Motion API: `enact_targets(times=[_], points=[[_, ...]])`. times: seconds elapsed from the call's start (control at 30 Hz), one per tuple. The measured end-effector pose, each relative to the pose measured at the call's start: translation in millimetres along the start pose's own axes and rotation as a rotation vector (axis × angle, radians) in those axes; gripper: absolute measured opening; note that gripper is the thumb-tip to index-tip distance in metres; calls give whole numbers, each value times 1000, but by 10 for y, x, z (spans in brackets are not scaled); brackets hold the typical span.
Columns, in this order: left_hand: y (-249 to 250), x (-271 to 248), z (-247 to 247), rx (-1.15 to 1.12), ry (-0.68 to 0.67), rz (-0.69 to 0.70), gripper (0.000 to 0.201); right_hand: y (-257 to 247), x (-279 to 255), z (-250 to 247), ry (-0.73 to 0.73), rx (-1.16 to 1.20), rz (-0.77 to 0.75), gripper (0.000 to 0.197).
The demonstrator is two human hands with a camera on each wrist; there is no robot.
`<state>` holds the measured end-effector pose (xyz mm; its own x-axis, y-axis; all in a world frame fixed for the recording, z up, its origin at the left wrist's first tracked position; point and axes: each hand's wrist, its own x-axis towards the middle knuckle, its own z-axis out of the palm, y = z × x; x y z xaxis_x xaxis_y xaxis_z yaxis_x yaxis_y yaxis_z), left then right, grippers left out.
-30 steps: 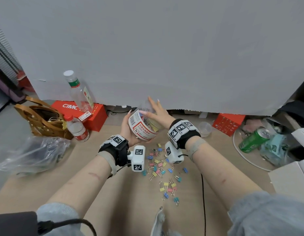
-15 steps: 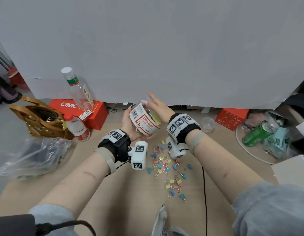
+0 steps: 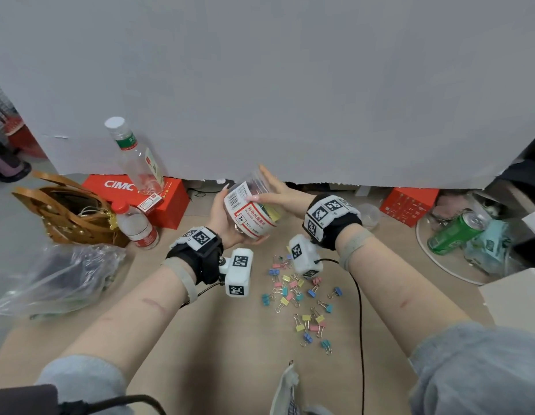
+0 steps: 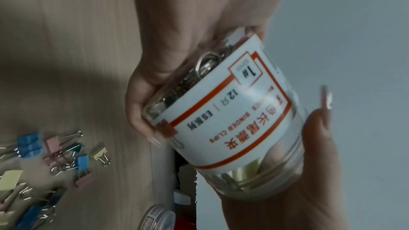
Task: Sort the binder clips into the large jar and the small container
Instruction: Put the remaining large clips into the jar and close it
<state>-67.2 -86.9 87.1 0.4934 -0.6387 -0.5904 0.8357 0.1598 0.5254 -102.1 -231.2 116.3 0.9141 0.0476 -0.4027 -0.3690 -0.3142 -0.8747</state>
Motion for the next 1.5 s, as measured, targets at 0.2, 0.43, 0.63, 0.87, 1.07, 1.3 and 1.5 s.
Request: enact_targets(times=[0.2, 0.43, 0.63, 0.87, 1.07, 1.3, 1.5], points=[[-102, 16, 103, 56, 29, 89, 66, -36, -12, 118, 217, 44, 73, 102], [-80, 158, -149, 35, 20, 106, 66, 15, 104, 167, 95, 396, 174, 81], [24, 276, -492, -119, -55, -55, 66, 166, 235, 110, 50, -296, 119, 107], [22, 471, -782, -92, -123, -217, 82, 239, 427, 305, 101, -454, -51, 98], [23, 614, -774, -69, -111, -30, 68, 220, 692, 500, 293, -114, 293, 95], [131, 787, -1067, -49, -55, -193, 79, 239, 836, 346, -1, 187, 423, 112], [210, 819, -1167, -58, -91, -316, 76, 309, 876, 267, 61, -506, 214, 100]])
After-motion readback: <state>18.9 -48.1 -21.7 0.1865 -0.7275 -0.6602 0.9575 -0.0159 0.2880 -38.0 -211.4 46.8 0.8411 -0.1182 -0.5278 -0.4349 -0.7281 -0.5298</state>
